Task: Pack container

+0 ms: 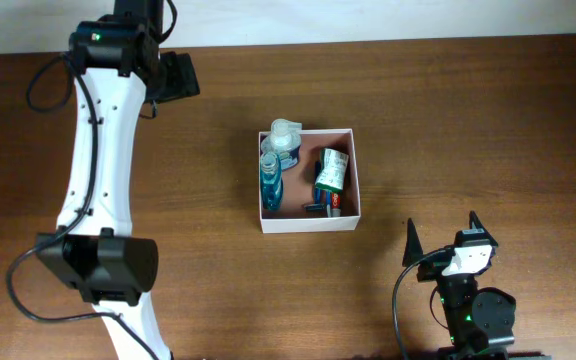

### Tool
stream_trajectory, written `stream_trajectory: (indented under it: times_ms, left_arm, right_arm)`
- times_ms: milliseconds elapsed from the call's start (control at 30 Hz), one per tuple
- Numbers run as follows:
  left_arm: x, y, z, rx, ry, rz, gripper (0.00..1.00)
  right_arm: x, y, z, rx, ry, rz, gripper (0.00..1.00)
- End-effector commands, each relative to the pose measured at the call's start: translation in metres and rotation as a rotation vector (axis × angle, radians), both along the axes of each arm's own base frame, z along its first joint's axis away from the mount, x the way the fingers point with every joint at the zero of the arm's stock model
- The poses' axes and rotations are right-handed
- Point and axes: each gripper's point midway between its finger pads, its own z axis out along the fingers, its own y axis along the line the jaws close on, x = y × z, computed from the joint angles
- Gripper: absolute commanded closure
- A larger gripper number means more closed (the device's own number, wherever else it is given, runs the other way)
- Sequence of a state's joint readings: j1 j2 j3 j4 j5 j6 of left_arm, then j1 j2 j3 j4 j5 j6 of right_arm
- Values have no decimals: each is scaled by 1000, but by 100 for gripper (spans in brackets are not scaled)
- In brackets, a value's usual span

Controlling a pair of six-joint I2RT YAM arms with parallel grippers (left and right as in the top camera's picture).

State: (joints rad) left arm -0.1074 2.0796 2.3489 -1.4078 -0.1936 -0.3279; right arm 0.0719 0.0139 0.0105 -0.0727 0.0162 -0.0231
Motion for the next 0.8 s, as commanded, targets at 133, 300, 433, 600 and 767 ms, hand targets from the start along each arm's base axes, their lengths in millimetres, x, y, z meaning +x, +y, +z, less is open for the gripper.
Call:
stream_trajectory:
  times_ms: [133, 300, 433, 600, 767]
  left_arm:
    - [-54, 11, 110, 18, -238, 0, 0]
    - [-90, 15, 156, 6, -350, 3, 1]
    - [-131, 20, 198, -7, -467, 7, 1]
    - [-193, 27, 240, -23, -604, 9, 1]
    - [-262, 34, 264, -36, -715, 12, 1]
  right_arm:
    - [-1, 2, -2, 1, 3, 11, 2]
    - [-1, 2, -2, 1, 3, 11, 2]
    - [-1, 2, -2, 1, 3, 11, 2]
    - [-1, 2, -2, 1, 3, 11, 2]
    - [-1, 2, -2, 1, 3, 11, 2]
